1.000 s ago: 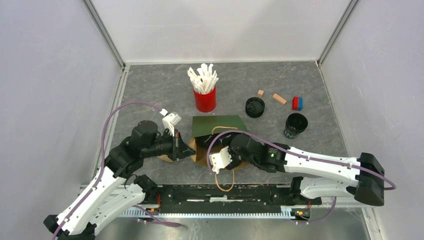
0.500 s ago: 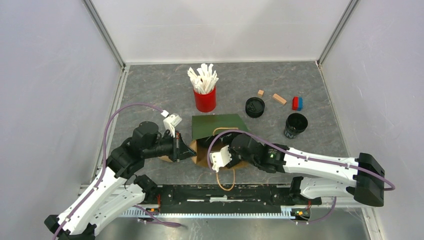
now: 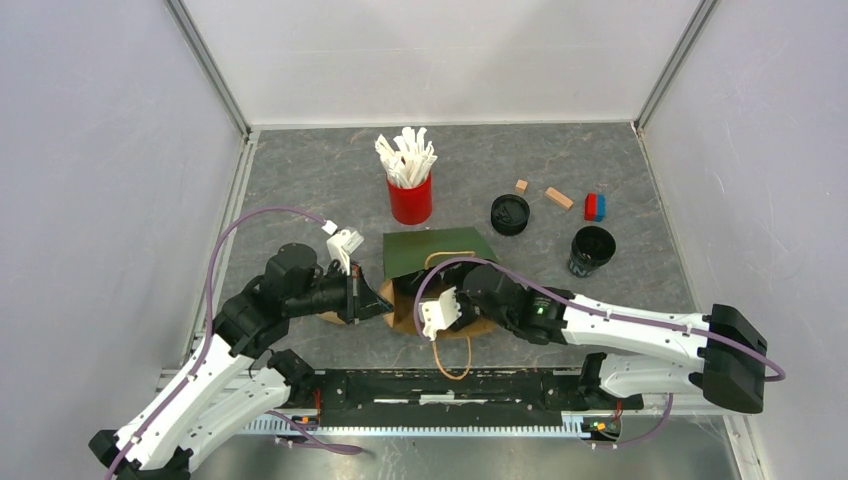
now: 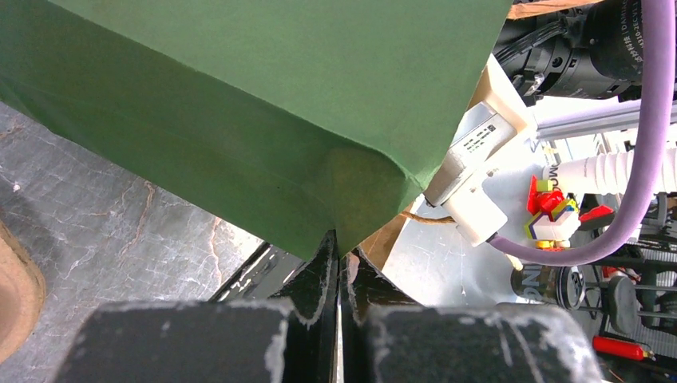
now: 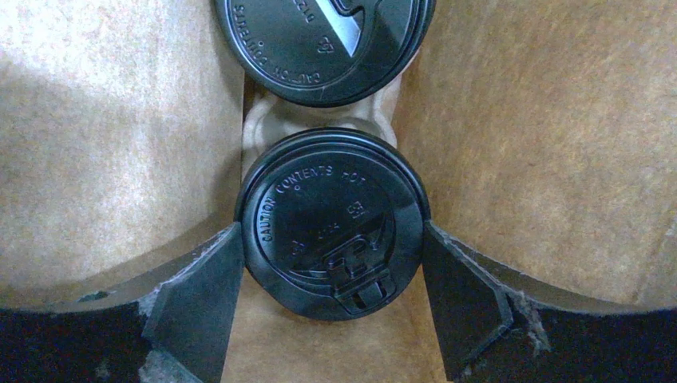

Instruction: Pack the takeout coffee

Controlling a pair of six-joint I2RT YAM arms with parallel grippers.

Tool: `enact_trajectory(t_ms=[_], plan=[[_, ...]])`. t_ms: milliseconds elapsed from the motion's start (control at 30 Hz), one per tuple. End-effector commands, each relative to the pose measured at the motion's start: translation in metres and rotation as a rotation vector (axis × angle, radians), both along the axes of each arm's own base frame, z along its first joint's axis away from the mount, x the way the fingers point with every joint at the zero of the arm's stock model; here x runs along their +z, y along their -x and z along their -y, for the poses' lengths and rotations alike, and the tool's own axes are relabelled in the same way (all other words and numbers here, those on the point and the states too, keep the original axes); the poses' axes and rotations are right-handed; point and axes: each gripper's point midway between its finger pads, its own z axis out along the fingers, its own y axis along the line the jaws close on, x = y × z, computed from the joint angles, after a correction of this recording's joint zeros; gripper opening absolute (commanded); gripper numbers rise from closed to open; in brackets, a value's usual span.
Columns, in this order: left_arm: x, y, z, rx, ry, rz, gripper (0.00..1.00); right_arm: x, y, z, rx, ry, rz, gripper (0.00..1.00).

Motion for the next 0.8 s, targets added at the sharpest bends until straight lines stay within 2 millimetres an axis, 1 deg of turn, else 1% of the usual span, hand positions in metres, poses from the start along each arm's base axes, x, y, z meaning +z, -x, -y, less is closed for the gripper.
enact_trajectory(t_ms=[0, 367, 667, 767], plan=[[0.009, 0.003, 0.006, -0.018, 0.050, -0.007, 0.02, 0.002, -0.006, -0.005, 0.011, -0.005, 0.030, 0.82], [0.009, 0.003, 0.006, -0.019, 0.051, -0.006, 0.02, -0.003, -0.004, -0.009, 0.034, -0.016, 0.012, 0.81], [0.009, 0.004, 0.005, -0.016, 0.050, -0.005, 0.02, -0.012, -0.007, -0.008, 0.025, 0.004, 0.002, 0.81], [0.009, 0.004, 0.005, -0.017, 0.048, -0.006, 0.02, -0.012, -0.008, -0.008, 0.023, 0.003, 0.004, 0.82]])
